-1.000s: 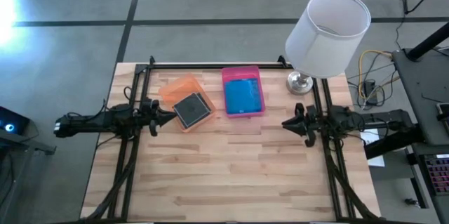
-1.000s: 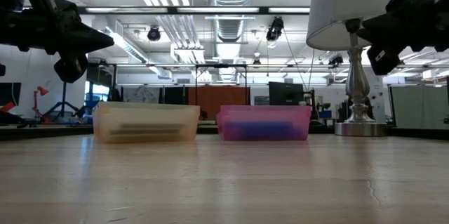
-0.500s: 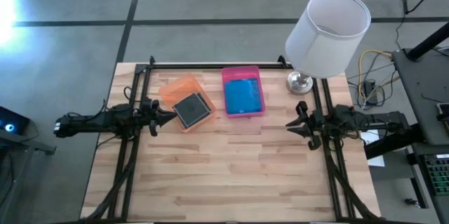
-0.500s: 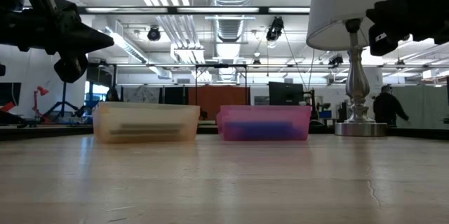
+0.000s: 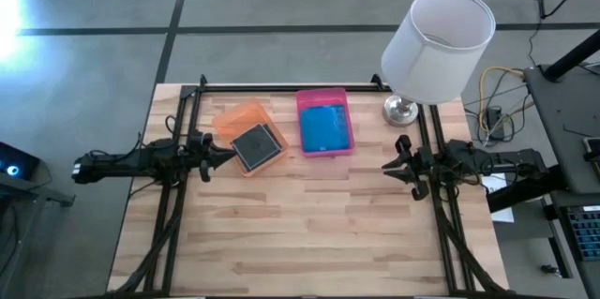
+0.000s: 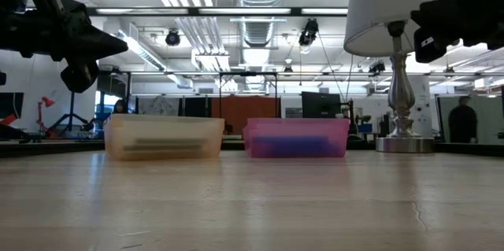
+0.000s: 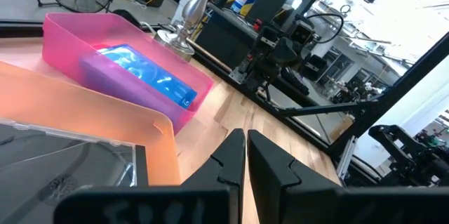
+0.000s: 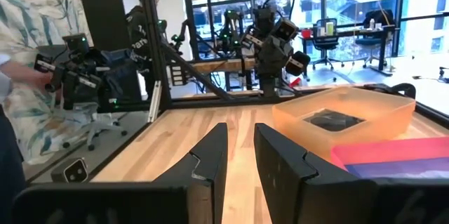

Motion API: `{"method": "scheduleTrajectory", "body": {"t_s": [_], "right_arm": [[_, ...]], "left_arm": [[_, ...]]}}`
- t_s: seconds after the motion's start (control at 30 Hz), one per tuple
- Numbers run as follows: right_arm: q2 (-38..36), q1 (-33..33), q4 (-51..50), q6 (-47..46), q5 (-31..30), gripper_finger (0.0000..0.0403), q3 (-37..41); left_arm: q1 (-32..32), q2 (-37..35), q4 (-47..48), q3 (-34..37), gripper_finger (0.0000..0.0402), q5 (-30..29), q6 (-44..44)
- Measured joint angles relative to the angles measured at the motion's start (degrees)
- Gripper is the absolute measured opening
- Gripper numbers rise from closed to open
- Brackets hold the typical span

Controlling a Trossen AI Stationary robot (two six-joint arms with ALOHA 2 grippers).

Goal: Pick & place jewel cases by type
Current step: Return to Home Position

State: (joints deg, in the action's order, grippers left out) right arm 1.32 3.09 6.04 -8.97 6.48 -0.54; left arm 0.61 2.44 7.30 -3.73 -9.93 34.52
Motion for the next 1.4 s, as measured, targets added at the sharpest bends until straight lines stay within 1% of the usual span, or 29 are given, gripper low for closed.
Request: {"method": "scheduleTrajectory", "body": {"t_s": [0.3,0.4,0.43,0.53,0.63,0.8,0.93,1.4], "right_arm": [[0.00,0.00,-0.02,0.00,-0.04,0.0068,0.00],[0.00,0.02,0.00,0.00,-0.07,0.0068,0.00],[0.00,0.02,-0.01,0.00,-0.07,0.0068,0.00],[0.00,0.00,-0.02,0.00,-0.17,0.0068,0.00],[-0.02,0.02,-0.04,0.00,-0.17,0.0068,0.00],[-0.02,0.02,-0.02,0.01,-0.17,0.0068,0.00],[-0.02,0.01,-0.02,0.00,-0.15,0.0068,0.00],[-0.02,0.02,-0.02,0.00,-0.11,0.0068,0.00]], "left_arm": [[0.01,0.00,0.01,0.00,0.0000,0.00,-0.19],[0.04,0.00,-1.17,0.11,0.0000,-2.61,-6.76],[0.01,-0.01,-1.71,0.22,0.0000,-1.99,-10.53],[-0.31,-0.04,-4.34,0.38,0.0000,4.24,-22.67],[-0.23,-0.07,-5.37,0.75,0.0000,5.60,-28.28],[-0.23,-0.07,-6.24,2.23,0.0000,8.06,-27.46],[-0.23,-0.07,-7.88,2.99,0.0000,8.17,-26.23],[-0.23,-0.04,-7.92,3.02,0.0000,8.11,-25.55]]}}
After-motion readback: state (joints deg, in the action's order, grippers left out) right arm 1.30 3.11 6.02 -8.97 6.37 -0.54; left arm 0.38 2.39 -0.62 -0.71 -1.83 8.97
